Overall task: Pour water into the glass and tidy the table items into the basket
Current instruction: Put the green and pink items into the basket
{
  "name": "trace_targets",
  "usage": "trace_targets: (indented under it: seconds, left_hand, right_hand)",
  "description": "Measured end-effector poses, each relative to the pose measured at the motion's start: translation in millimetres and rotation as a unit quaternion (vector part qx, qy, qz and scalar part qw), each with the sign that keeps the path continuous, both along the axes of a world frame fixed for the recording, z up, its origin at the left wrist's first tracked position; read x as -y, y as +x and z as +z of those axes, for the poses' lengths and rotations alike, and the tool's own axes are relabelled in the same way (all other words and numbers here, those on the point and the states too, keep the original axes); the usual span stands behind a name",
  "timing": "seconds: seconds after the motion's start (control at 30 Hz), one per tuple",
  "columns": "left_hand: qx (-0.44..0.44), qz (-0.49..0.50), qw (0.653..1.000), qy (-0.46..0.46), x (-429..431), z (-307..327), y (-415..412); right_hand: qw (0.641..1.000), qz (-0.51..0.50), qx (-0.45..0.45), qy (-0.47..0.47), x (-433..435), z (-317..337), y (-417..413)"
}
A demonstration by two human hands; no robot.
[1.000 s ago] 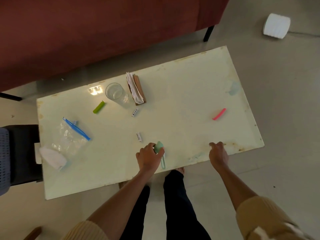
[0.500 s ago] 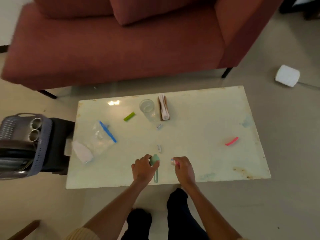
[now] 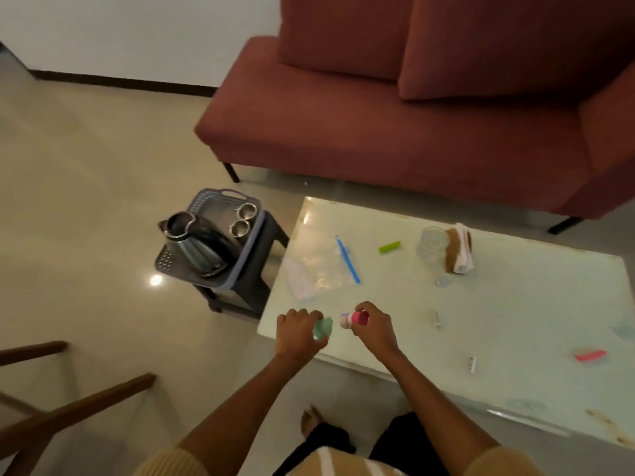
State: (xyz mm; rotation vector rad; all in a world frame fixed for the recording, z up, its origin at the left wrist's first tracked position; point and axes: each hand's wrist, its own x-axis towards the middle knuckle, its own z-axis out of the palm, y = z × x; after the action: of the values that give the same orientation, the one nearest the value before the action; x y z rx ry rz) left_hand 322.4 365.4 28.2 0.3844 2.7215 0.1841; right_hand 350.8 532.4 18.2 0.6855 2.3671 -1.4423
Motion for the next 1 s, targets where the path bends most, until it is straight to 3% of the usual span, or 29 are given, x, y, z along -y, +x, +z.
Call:
trace_targets:
  seconds: [0.33,0.67,0.87,1.0]
  left_hand:
    - [-0.013,0.134,0.988,0.070,91.0,13.1,-67.8]
    - [-0.052,0.180,0.976,0.113,121.8,27.2,-141.6]
    - [-0.190,0.207,0.936,0.213,152.4,53.4,-224.2]
    - [-0.226,0.185,0.938,0.189,185.9,69.7,-300.0]
  right_hand:
    - [0.997,0.056,-0.025,0.044,71.8,25.2,-77.4]
    - [0.999,0.008,0.031,-0.007,81.4,25.3,-157.9]
    - [0.999,-0.007,0.009,-0.034,104.6,24.1,-204.5]
    - [0.999,-0.029,-0.016,-0.038,128.9,20.4,-244.6]
